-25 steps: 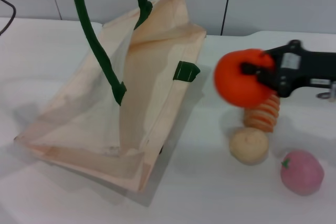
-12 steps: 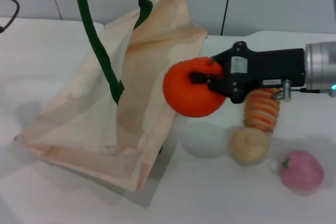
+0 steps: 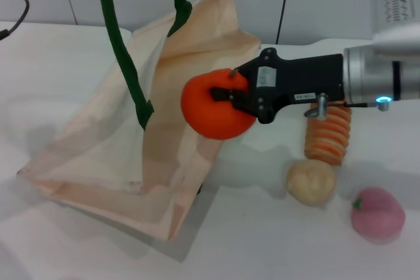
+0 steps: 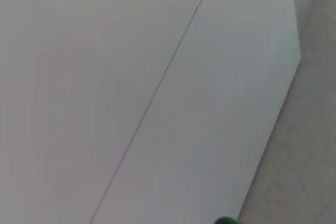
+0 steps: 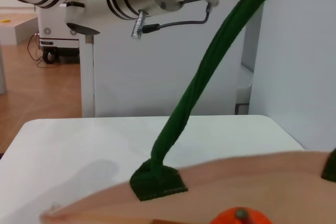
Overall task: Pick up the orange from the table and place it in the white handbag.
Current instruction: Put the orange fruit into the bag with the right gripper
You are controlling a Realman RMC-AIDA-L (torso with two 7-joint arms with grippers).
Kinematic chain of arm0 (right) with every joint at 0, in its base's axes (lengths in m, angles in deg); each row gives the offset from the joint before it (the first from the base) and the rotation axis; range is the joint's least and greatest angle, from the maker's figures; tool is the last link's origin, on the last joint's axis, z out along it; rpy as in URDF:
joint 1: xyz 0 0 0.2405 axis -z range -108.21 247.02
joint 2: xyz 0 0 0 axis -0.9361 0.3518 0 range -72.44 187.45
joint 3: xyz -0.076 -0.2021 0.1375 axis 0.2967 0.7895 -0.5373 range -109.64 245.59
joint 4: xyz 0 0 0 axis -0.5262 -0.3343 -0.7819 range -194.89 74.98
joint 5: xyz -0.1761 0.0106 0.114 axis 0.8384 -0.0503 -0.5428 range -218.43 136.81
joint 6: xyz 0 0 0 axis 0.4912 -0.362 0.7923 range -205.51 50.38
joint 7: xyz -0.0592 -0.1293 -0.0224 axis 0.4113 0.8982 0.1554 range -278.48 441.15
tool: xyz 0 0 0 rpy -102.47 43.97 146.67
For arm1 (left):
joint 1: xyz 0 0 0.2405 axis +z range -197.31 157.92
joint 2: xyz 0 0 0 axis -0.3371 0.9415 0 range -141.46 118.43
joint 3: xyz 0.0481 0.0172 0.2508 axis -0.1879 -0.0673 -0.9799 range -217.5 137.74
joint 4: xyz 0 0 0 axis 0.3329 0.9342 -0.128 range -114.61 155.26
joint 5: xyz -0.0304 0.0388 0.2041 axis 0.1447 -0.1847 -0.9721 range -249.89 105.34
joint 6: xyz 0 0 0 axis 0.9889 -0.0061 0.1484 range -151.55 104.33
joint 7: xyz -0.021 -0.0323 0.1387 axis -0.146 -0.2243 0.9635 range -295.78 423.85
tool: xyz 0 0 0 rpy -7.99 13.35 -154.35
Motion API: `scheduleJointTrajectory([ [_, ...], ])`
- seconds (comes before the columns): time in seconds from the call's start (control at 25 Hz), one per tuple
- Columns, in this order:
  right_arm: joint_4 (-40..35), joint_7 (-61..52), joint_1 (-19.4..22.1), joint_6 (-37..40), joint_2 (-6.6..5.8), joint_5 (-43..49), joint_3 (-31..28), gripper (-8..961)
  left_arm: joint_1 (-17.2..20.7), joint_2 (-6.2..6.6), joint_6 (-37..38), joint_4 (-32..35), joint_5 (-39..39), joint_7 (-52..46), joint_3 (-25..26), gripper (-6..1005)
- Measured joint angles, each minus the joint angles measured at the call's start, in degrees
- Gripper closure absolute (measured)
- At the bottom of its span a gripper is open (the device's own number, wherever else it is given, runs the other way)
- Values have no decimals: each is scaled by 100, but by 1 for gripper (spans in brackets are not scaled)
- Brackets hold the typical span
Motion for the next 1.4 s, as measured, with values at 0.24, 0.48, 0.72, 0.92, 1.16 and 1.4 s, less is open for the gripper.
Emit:
scheduleJointTrajectory([
  [0.24,243,118,-223,326,6,-349,418,897,-21,-8,0,3,0,0,0,886],
  [0.48,468,142,-491,818,26,-642,874,897,-77,-12,0,3,6,0,0,886],
  [0.72,480,143,-569,1286,32,-1091,1404,898,-131,-18,-9,3,-9,0,0,886],
  [0.92,480,125,-652,1697,41,-1397,1814,898,-143,-20,-15,3,-8,0,0,886],
  [1.16,489,96,-744,2081,61,-1775,2311,898,-190,-21,-18,3,3,0,0,885],
  [1.4,492,94,-843,2539,62,-2263,2944,897,-221,-21,-33,3,-11,-1,0,885],
])
